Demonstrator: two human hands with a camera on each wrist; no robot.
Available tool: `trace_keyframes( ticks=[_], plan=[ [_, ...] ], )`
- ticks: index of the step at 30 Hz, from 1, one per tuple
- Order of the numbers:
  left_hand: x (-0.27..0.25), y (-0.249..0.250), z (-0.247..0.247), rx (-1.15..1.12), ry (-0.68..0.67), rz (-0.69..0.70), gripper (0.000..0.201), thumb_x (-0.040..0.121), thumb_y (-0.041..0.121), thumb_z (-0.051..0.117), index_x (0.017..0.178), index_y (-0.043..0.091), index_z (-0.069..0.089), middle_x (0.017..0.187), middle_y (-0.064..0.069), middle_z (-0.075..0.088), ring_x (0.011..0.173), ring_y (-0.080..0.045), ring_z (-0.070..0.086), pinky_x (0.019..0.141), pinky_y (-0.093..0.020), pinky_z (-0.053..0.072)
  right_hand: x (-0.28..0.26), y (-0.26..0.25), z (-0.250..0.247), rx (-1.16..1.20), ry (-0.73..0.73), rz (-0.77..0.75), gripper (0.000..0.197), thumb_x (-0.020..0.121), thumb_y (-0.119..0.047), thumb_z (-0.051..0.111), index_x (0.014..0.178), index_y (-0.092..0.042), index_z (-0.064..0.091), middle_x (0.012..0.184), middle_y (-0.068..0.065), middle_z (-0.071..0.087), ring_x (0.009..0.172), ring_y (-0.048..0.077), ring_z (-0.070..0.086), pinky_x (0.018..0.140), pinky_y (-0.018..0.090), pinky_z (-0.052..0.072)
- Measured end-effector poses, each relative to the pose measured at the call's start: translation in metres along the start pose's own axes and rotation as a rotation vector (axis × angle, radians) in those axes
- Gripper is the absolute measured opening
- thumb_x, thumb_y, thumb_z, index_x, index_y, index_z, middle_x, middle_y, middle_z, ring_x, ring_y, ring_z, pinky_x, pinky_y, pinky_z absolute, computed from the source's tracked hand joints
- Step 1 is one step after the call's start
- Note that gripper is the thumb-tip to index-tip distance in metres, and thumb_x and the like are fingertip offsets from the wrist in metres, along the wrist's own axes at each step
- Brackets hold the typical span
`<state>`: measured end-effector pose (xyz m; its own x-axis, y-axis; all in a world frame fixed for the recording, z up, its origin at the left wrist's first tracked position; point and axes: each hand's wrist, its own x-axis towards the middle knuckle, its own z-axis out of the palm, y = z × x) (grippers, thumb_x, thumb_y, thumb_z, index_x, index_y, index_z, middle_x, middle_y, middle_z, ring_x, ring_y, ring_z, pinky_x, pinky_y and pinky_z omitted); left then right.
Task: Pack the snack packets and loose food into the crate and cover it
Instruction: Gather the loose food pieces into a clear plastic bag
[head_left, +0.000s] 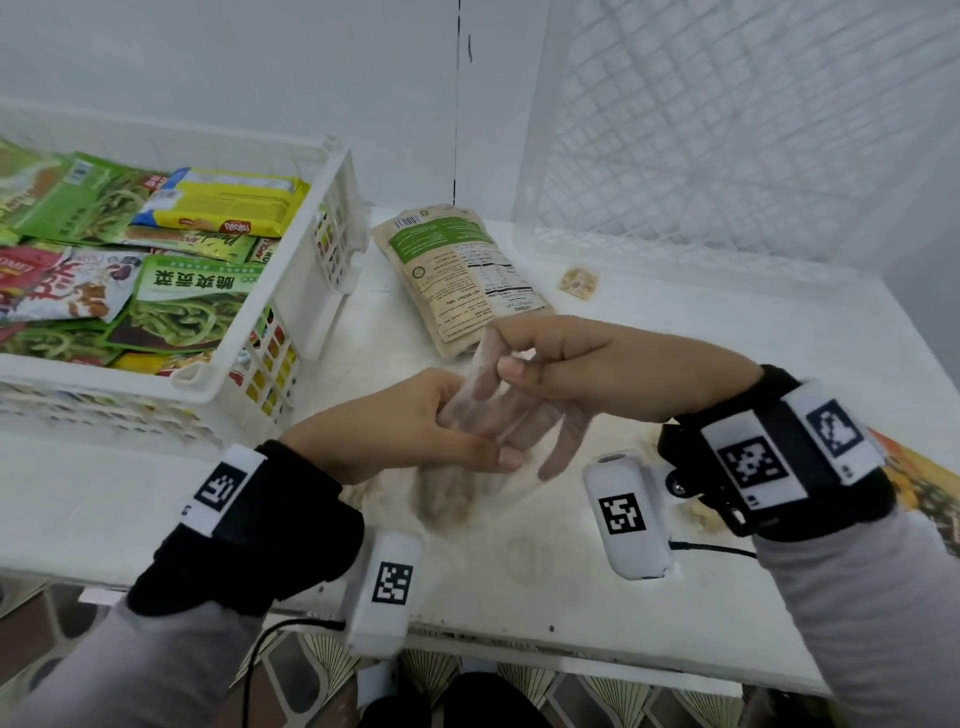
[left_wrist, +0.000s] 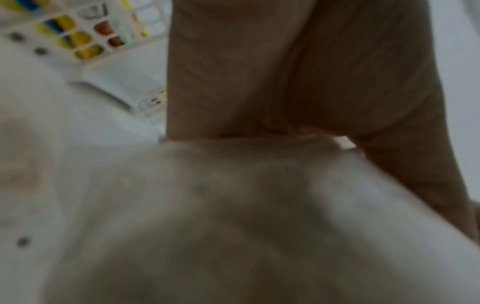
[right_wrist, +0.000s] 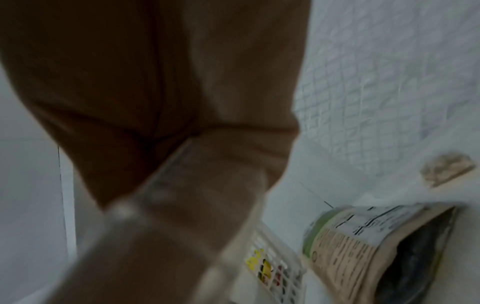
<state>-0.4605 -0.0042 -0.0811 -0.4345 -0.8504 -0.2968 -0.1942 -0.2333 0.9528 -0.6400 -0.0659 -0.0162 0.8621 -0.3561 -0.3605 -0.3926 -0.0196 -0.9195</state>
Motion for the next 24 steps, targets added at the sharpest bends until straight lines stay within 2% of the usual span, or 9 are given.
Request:
trace_keyframes(
  ticks=[2,5,9,12,15,17,21,23,24],
  plan=[
    [-0.002,-0.002,0.004,-0.103,-0.023,0.017,0.049,0.068,0.031,0.077,0.1,-0.003,0.063,0.092,-0.009,0.064,0.09,-0.019,0.061,0.082,-0.028,0.047,-0.001,-0.004,-0.005,0.027,-0.092,-0.009,0.017,0.099,-0.021,0.039,0.1,-0.014,0.055,0.095,0.002,0.072,0.079,0.025,0.068,0.063,0.04,0.059],
    [-0.004,0.0,0.007,-0.251,-0.067,0.02,0.074,0.066,0.039,0.079,0.114,-0.012,0.055,0.104,-0.018,0.062,0.098,-0.023,0.06,0.086,-0.028,0.048,0.0,-0.007,-0.014,0.046,-0.171,0.03,0.023,0.098,-0.023,0.041,0.114,-0.013,0.054,0.11,0.021,0.067,0.085,0.037,0.064,0.064,0.04,0.059],
    [-0.007,0.003,0.009,-0.349,-0.101,0.029,0.055,0.077,0.029,0.073,0.105,-0.016,0.057,0.091,-0.011,0.067,0.081,-0.015,0.065,0.072,-0.02,0.05,0.0,-0.005,-0.021,0.041,-0.204,0.052,0.031,0.096,-0.01,0.045,0.127,-0.014,0.048,0.105,0.02,0.068,0.084,0.031,0.069,0.065,0.036,0.059],
    [-0.004,0.004,0.012,-0.42,0.008,-0.007,0.029,0.082,0.013,0.064,0.098,-0.011,0.062,0.078,-0.008,0.071,0.068,-0.014,0.067,0.064,-0.021,0.053,0.001,-0.004,-0.026,0.015,-0.181,0.052,0.035,0.093,-0.011,0.049,0.128,-0.015,0.048,0.109,0.019,0.068,0.086,0.029,0.071,0.066,0.035,0.059],
    [0.0,0.005,0.014,-0.404,0.103,-0.019,0.03,0.078,0.01,0.067,0.096,-0.013,0.062,0.073,-0.01,0.068,0.062,-0.014,0.065,0.06,-0.02,0.052,0.004,-0.006,-0.028,-0.066,-0.128,0.056,0.034,0.095,-0.004,0.048,0.128,-0.013,0.048,0.106,0.016,0.07,0.084,0.031,0.072,0.065,0.033,0.059],
    [0.001,0.005,0.014,-0.425,0.15,-0.018,0.027,0.075,0.009,0.066,0.092,-0.013,0.064,0.07,-0.008,0.07,0.059,-0.012,0.065,0.057,-0.019,0.051,0.005,-0.005,-0.027,-0.124,0.013,0.016,0.031,0.094,-0.001,0.051,0.123,-0.012,0.053,0.098,0.014,0.073,0.078,0.028,0.073,0.064,0.031,0.059],
    [0.001,0.001,0.012,-0.457,0.352,0.005,0.021,0.064,0.004,0.072,0.081,-0.008,0.069,0.065,-0.008,0.071,0.053,-0.011,0.064,0.051,-0.017,0.05,0.002,0.008,-0.025,-0.148,0.631,-0.22,0.018,0.087,-0.002,0.062,0.102,-0.011,0.064,0.083,0.012,0.072,0.078,0.021,0.071,0.078,0.032,0.057],
    [0.003,-0.002,0.012,-0.49,0.46,0.035,0.022,0.059,0.005,0.074,0.077,-0.005,0.069,0.063,-0.008,0.07,0.053,-0.011,0.064,0.051,-0.017,0.05,0.001,0.02,-0.015,-0.07,0.908,-0.33,0.016,0.083,-0.016,0.07,0.097,-0.016,0.064,0.084,0.005,0.07,0.078,0.014,0.067,0.078,0.029,0.055],
    [0.005,-0.004,0.013,-0.513,0.504,0.05,0.022,0.057,0.006,0.074,0.076,-0.004,0.069,0.063,-0.007,0.07,0.054,-0.011,0.065,0.053,-0.017,0.051,0.003,0.028,-0.007,0.0,0.988,-0.33,0.025,0.077,-0.029,0.074,0.097,-0.018,0.062,0.085,0.002,0.069,0.078,0.012,0.065,0.077,0.03,0.055]
  ],
)
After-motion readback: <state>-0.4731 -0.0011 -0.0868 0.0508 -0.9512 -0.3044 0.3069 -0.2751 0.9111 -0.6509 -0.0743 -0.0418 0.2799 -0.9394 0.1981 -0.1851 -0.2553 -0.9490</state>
